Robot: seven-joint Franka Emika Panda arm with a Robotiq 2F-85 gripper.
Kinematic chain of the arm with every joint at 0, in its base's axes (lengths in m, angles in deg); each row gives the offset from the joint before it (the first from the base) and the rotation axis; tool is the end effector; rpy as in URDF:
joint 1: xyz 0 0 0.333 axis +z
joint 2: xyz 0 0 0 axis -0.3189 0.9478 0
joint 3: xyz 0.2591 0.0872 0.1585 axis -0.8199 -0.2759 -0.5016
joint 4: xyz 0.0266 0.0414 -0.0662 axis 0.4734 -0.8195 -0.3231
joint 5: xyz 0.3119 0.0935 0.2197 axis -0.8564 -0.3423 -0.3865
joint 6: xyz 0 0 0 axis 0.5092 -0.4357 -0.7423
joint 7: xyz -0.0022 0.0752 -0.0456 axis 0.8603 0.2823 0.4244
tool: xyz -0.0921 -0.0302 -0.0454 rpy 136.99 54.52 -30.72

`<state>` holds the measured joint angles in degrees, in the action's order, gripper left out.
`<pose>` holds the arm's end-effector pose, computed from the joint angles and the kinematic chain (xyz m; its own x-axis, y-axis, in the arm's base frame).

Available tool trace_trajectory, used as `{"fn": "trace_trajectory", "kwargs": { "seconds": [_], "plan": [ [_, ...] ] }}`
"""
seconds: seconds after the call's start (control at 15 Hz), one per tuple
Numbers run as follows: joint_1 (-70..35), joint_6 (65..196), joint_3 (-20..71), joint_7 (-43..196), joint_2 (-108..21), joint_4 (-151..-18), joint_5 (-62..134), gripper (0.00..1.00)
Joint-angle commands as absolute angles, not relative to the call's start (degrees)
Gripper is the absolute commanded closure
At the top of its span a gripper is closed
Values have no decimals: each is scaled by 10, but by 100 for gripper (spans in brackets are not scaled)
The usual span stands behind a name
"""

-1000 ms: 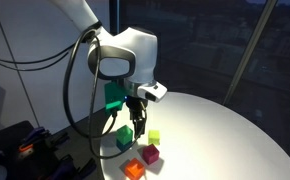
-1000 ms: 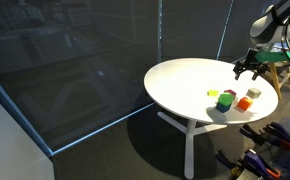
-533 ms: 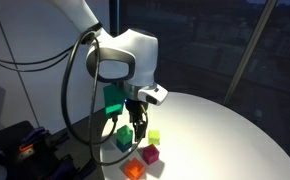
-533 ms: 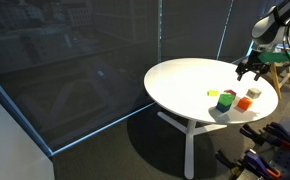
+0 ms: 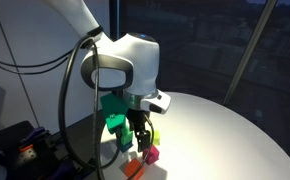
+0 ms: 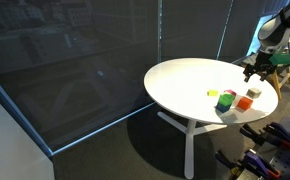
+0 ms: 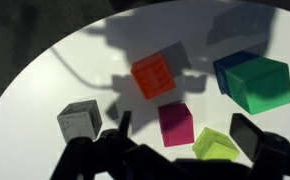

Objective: Put the orange block on the green block

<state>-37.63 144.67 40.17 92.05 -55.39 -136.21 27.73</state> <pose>0.3687 -0.2849 0.2517 0.8595 -0.5110 0.0107 -0.5107 -0.8594 -0.0229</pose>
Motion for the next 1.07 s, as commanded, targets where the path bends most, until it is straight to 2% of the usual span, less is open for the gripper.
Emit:
{"fn": "trace_trajectory", "kwargs": {
  "seconds": [0.0,1.0],
  "plan": [
    [-388,1464,403,989,-570,-1385,275,0],
    [-404,1554,385,1081,-503,-1408,248,0]
  ]
}}
